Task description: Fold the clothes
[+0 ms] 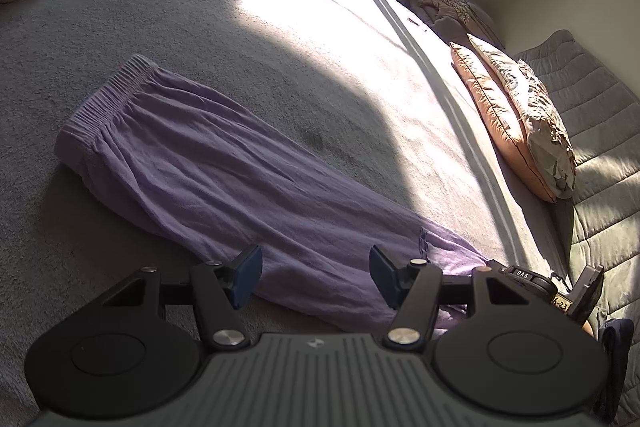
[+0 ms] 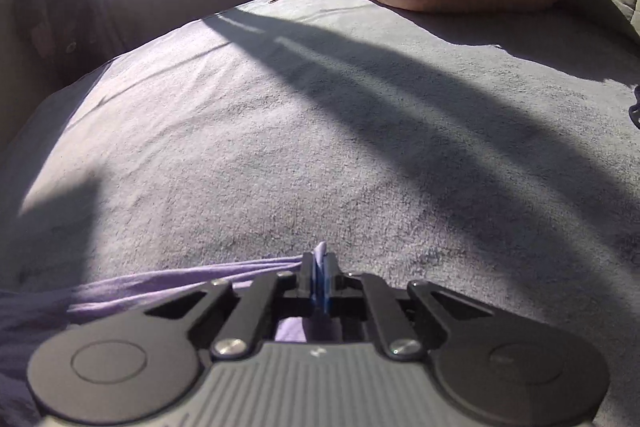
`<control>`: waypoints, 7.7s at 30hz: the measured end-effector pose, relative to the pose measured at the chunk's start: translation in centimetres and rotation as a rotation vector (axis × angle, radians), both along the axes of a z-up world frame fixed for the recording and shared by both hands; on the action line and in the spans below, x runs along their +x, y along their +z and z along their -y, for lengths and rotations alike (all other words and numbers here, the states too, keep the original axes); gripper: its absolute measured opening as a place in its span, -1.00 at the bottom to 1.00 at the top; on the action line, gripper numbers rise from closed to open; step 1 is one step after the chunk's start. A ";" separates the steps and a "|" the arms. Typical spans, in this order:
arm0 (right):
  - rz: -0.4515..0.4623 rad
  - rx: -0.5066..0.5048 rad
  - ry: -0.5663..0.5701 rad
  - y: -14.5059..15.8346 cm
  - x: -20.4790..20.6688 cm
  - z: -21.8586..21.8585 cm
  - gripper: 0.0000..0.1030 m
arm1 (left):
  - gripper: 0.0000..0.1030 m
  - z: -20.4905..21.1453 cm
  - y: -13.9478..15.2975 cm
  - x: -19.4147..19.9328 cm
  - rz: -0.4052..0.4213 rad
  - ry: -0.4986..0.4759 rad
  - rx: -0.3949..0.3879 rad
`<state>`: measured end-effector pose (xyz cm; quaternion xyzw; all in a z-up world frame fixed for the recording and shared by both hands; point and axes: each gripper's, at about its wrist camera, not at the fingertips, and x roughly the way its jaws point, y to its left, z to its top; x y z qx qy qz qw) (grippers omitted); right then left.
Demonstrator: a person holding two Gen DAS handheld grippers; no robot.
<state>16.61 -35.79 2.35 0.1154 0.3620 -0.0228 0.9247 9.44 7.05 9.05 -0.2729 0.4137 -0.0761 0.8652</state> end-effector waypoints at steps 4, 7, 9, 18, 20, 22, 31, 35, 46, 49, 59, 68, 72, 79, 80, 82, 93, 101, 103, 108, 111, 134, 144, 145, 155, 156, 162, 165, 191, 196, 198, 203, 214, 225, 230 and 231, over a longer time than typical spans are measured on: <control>0.014 -0.064 -0.036 0.9 -0.2 -1.3 -0.60 | 0.20 -0.2 0.2 0.0 0.004 0.001 -0.008; 0.044 -0.217 0.017 2.3 -0.5 -3.9 0.18 | 0.20 -0.6 0.2 0.0 0.004 0.014 -0.014; 0.063 -0.286 0.124 3.2 -1.4 -6.8 0.17 | 0.20 -1.0 0.3 0.1 0.001 0.030 -0.018; -0.023 -0.250 0.488 1.2 -3.5 -17.7 -0.75 | 0.21 -4.9 1.1 0.1 -0.006 0.138 -0.056; -0.005 -0.309 0.459 -0.3 -3.5 -18.6 -0.90 | 0.21 -6.2 1.4 0.0 -0.003 0.175 -0.076; 0.011 -0.355 0.448 -0.5 -3.8 -19.3 -0.91 | 0.21 -7.2 1.7 -0.2 -0.001 0.205 -0.094; 0.021 -0.292 0.413 -0.3 -4.5 -18.5 -0.58 | 0.21 -9.8 2.6 -0.8 0.000 0.291 -0.148; 0.036 -0.246 0.346 0.3 -4.2 -18.2 -0.94 | 0.21 -10.6 3.0 -1.1 -0.001 0.318 -0.169; 0.027 -0.149 0.316 -0.2 -4.0 -18.1 -0.92 | 0.21 -9.7 2.6 -1.0 -0.011 0.294 -0.170; 0.043 -0.106 0.299 0.3 -4.7 -16.8 -0.35 | 0.21 -9.6 2.5 -1.0 -0.012 0.290 -0.171; 0.129 0.257 -0.072 3.2 -9.4 -2.7 0.12 | 0.21 -9.7 2.2 -0.6 -0.013 0.274 -0.168; 0.052 0.280 -0.205 -0.1 -10.9 1.6 0.11 | 0.21 -7.8 1.7 -0.6 -0.028 0.206 -0.129; 0.046 0.409 -0.195 -0.4 -10.7 2.1 -0.87 | 0.21 -8.5 1.6 -0.7 -0.029 0.217 -0.139; 0.330 0.099 -0.087 5.7 -12.5 -4.3 -0.89 | 0.22 -10.9 1.9 -1.2 -0.020 0.287 -0.182; 0.371 0.036 -0.029 6.6 -12.7 -6.3 -0.89 | 0.22 -11.1 1.9 -1.2 -0.020 0.293 -0.187; 0.449 -0.086 0.096 8.2 -13.2 -10.7 -0.89 | 0.22 -11.5 2.0 -1.3 -0.019 0.305 -0.195; 0.268 -0.422 0.627 0.4 -13.2 -33.9 -0.83 | 0.23 -12.6 2.8 -1.6 -0.001 0.343 -0.230; 0.281 -0.194 0.509 3.2 -13.1 -28.3 -0.17 | 0.25 -11.3 2.8 -1.3 -0.003 0.312 -0.225; 0.241 -0.139 0.437 3.5 -12.0 -26.1 -0.17 | 0.25 -10.8 2.8 -1.2 -0.003 0.300 -0.213; 0.083 -0.082 0.377 0.6 -10.4 -22.0 -0.26 | 0.26 -9.1 2.3 -0.7 -0.014 0.235 -0.181; 0.096 -0.013 0.370 1.1 -11.2 -20.4 -0.27 | 0.26 -8.1 1.9 -0.4 -0.024 0.210 -0.157; 0.044 -0.094 0.417 0.5 -11.1 -23.6 -0.29 | 0.27 -3.4 -3.0 1.3 -0.161 0.101 0.031; 0.134 -0.111 0.426 1.1 -12.6 -22.6 -0.31 | 0.27 -1.3 -4.7 1.7 -0.133 0.063 -0.194; 0.136 -0.106 0.433 1.0 -12.7 -22.4 -0.35 | 0.25 -1.2 -4.8 1.7 -0.125 0.070 -0.195; 0.105 -0.101 0.483 -0.1 -13.3 -21.9 -0.98 | -0.87 -1.2 -4.7 1.6 -0.122 0.094 -0.143; 0.107 -0.107 0.483 -0.1 -13.4 -21.8 -0.98 | -0.87 -1.2 -4.5 1.5 -0.117 0.090 -0.134; 0.143 0.015 0.415 1.2 -12.8 -19.7 -0.92 | -0.87 -1.0 -4.3 1.6 -0.113 0.078 -0.113; 0.108 0.094 0.347 0.9 -11.1 -18.3 -0.92 | -0.86 -1.0 -4.4 1.7 -0.119 0.076 -0.112; -0.003 0.147 0.186 0.0 -3.3 -15.7 -0.43 | -0.83 -0.9 -4.7 1.9 -0.131 0.057 -0.097; 0.040 0.249 0.121 -0.9 -2.9 -14.2 -0.92 | -0.82 -0.7 -4.5 1.9 -0.123 0.042 -0.101; 0.069 0.280 0.049 -1.1 -3.5 -12.8 -1.00 | -0.82 -0.6 -4.5 1.9 -0.122 0.037 -0.100; 0.067 0.304 0.047 -0.7 -4.5 -11.7 -0.83 | -0.82 -1.1 -4.5 1.9 -0.135 0.048 -0.115; 0.139 0.100 0.242 1.8 -8.3 -17.7 -0.20 | -0.05 -10.6 -0.3 0.2 -0.068 0.326 -0.171; 0.103 -0.069 0.546 0.1 -9.1 -28.7 -0.20 | 0.07 -13.2 -1.4 -0.5 -0.167 0.456 -0.207; 0.105 -0.132 0.573 -0.1 -10.2 -29.3 -0.18 | 0.08 -13.1 -2.7 -0.3 -0.192 0.469 -0.284; 0.102 -0.120 0.574 0.4 -10.4 -28.7 -0.18 | 0.08 -13.2 -2.8 -0.3 -0.185 0.477 -0.289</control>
